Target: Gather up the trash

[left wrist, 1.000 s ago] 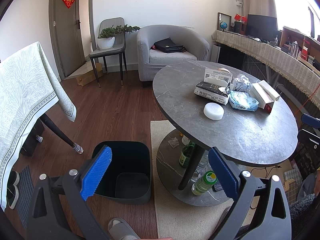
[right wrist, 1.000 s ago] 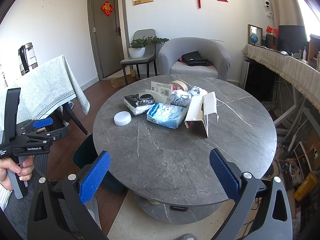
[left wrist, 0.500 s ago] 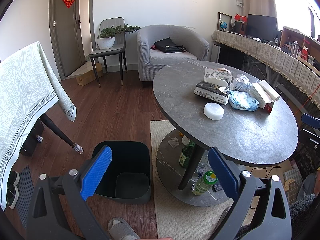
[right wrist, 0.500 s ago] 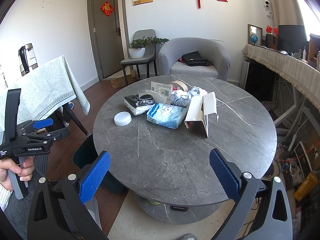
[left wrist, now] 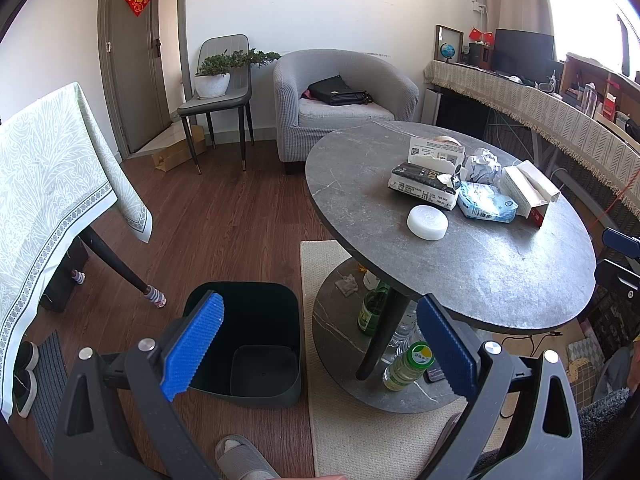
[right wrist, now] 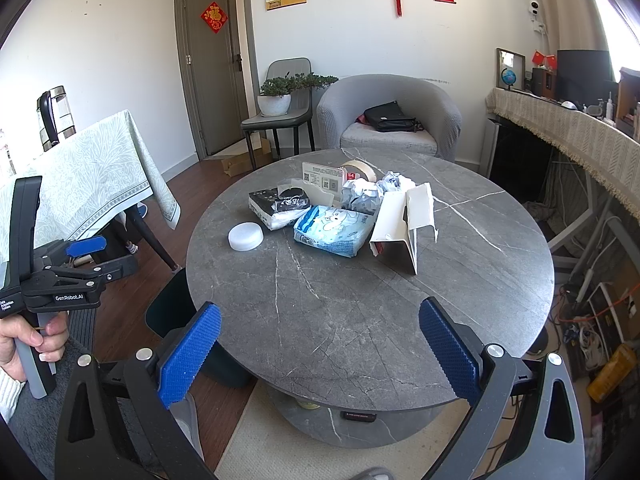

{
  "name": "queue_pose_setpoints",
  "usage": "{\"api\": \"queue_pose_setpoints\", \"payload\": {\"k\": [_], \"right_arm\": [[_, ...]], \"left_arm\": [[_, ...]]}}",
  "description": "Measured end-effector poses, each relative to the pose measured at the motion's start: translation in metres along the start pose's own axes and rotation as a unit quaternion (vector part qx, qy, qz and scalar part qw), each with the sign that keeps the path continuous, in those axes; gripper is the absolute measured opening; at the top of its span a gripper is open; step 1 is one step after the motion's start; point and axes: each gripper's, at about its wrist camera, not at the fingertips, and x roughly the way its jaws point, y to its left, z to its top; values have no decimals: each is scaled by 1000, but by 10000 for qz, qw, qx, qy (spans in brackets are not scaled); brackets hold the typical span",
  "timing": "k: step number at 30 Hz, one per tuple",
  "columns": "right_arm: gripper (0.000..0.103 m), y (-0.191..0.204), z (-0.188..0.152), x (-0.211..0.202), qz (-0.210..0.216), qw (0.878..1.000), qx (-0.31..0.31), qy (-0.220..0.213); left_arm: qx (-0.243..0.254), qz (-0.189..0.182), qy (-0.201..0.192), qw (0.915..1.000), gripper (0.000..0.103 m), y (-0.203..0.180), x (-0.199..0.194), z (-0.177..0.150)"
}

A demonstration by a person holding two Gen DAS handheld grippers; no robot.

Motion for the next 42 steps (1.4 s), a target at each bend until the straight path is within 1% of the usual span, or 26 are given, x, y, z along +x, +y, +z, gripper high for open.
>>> {"api": "queue_pose_setpoints", "payload": {"k": [42], "right_arm": [[100, 0, 4, -1, -2, 10000, 4, 22]], "left_arm": [[-17, -8, 5, 10000, 99, 0, 0, 0]]}}
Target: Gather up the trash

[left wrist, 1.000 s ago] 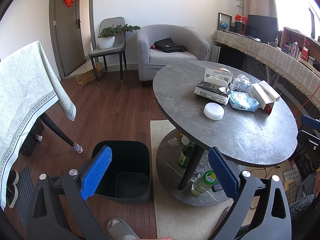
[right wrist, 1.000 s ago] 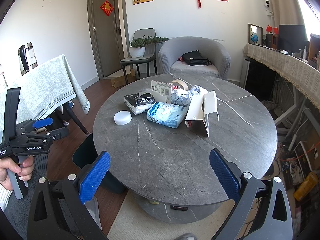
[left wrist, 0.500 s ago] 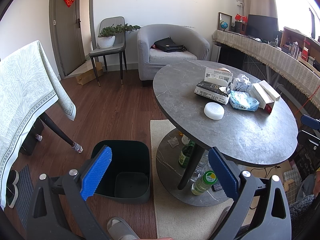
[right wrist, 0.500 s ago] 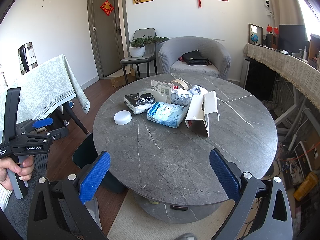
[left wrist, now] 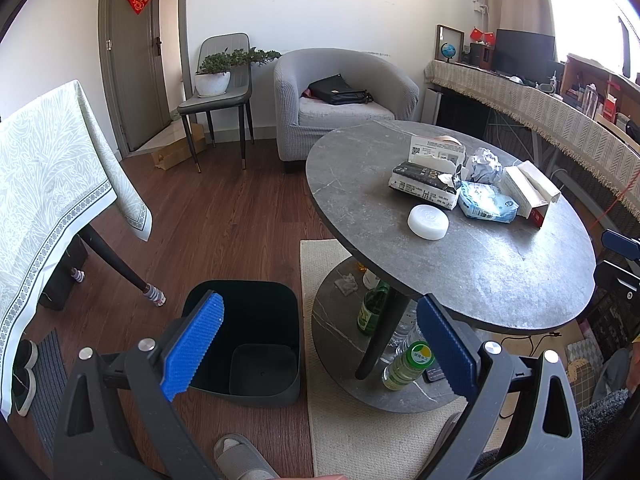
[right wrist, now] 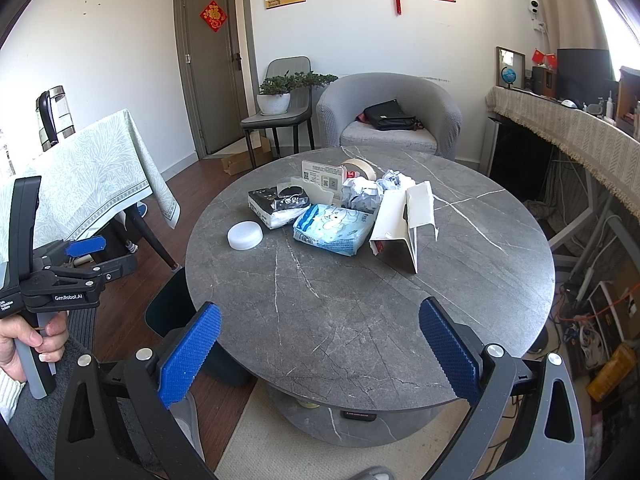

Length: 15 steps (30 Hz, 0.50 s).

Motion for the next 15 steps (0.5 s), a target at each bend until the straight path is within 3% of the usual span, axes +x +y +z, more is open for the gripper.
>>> {"api": "queue_pose_setpoints", "payload": {"k": [8, 15], "right_arm": [[100, -4, -4, 2, -8, 10000, 20, 28], [100, -11, -1, -11, -42, 9999, 130, 34]], "left_arm": [[108, -116, -81, 9998, 98, -3, -5, -1], [329, -173, -104, 9993, 90, -11, -7, 4]]}}
